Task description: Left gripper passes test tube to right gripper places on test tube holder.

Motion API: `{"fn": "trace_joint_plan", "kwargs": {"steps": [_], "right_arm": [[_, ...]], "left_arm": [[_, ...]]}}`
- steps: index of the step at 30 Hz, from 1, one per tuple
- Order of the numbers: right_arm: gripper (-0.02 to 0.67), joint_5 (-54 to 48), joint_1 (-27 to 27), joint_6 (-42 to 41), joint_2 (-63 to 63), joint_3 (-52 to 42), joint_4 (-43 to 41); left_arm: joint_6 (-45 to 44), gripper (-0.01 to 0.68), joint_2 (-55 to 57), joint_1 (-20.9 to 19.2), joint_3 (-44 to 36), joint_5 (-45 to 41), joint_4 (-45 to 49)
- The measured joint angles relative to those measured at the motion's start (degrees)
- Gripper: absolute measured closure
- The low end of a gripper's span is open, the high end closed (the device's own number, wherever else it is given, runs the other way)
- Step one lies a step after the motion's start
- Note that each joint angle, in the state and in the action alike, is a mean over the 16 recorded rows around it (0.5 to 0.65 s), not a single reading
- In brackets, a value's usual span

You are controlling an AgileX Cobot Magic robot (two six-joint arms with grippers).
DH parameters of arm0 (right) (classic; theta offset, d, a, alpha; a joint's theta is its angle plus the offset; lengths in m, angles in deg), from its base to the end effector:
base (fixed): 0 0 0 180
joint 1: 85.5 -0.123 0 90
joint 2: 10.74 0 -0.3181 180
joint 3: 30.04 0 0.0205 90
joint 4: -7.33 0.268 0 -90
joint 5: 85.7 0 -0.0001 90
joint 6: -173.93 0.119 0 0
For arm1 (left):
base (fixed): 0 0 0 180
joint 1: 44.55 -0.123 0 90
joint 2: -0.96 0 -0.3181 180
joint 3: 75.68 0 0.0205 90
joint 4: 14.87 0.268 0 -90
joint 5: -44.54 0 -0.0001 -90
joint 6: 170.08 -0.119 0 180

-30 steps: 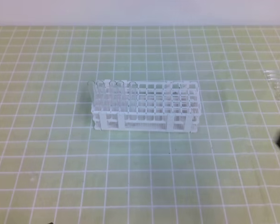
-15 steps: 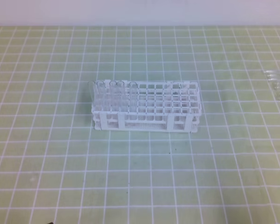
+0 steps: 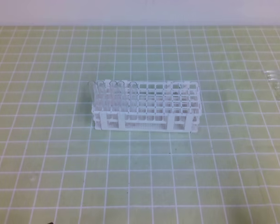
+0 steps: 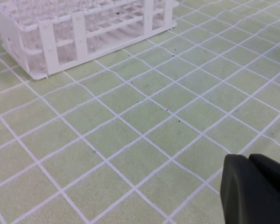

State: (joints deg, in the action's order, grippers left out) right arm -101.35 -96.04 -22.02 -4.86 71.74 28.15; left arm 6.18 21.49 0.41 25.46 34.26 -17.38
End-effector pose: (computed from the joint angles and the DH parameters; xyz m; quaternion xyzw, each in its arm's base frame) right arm 0.0619 0.0232 0.1854 -0.0734 0.7553 0.1193 0.6402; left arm 0.0573 -0.0585 0.1709 0.3230 0.7509 -0.2173 0.5334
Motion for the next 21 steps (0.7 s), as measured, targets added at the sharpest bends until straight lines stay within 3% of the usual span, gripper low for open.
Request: {"fn": "trace_joint_plan", "kwargs": {"steps": [15, 21], "right_arm": [[0.664, -1.29, 0.00, 0.00, 0.01, 0.02, -1.24], [0.664, -1.29, 0.00, 0.00, 0.01, 0.02, -1.24]], "left_arm": [[-0.01, 0.673, 0.01, -0.09, 0.00, 0.06, 0.06], [0.30, 0.673, -0.08, -4.58, -0.23, 2.03, 0.82]]}}
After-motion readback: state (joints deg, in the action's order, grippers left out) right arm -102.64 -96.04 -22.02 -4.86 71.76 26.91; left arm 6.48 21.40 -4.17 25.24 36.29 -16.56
